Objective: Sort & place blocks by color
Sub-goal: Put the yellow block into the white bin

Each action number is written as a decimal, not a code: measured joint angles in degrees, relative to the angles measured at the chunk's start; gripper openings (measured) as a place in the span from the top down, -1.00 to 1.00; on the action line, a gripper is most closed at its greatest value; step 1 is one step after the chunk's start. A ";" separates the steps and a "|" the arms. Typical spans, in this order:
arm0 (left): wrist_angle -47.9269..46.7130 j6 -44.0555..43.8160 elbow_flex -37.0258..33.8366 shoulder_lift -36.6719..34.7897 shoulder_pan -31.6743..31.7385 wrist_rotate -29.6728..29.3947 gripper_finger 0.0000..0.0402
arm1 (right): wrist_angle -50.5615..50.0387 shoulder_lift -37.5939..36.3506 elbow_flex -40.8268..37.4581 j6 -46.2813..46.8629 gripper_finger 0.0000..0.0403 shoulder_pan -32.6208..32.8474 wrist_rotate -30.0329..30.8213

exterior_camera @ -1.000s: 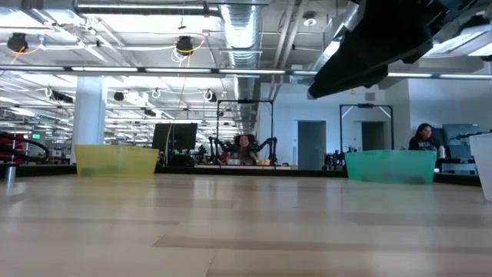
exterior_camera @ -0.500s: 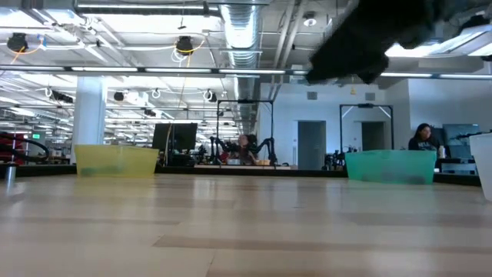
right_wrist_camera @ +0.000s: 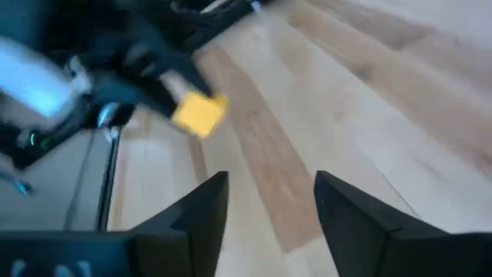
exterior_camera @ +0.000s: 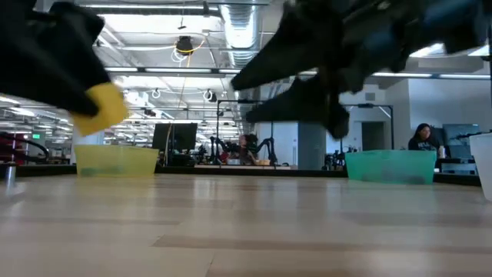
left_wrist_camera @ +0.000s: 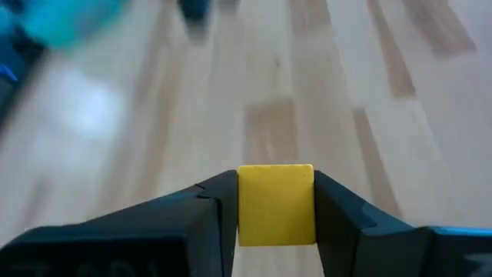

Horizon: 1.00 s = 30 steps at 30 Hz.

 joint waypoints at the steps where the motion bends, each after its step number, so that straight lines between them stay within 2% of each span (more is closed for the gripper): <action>1: 2.29 3.72 0.00 -0.02 0.43 -1.37 0.51 | 1.52 1.47 -0.02 2.21 -0.10 -0.40 -0.25; 4: 8.17 14.23 0.00 -0.02 1.55 -4.76 0.43 | 9.50 5.46 0.00 8.32 -0.23 -2.03 -3.80; 6: 11.34 19.33 0.02 -0.02 2.29 -5.08 0.38 | 15.93 7.73 0.00 7.43 -0.28 -2.94 -5.65; 10: 14.44 22.55 0.04 -0.02 3.78 -5.22 0.39 | 23.29 9.22 0.02 4.55 -0.29 -3.41 -7.11; 18: 15.77 22.45 0.04 -0.02 7.79 -5.33 0.43 | 21.26 8.73 2.60 0.49 -0.29 -3.91 -6.88; 26: 20.23 25.35 -0.02 -0.06 11.83 1.10 0.39 | 12.65 8.75 6.11 -0.82 -0.29 -5.04 -7.14; 30: 20.33 27.01 -0.07 -0.06 12.06 1.66 0.42 | 12.08 8.73 6.18 -0.84 -0.28 -5.07 -7.04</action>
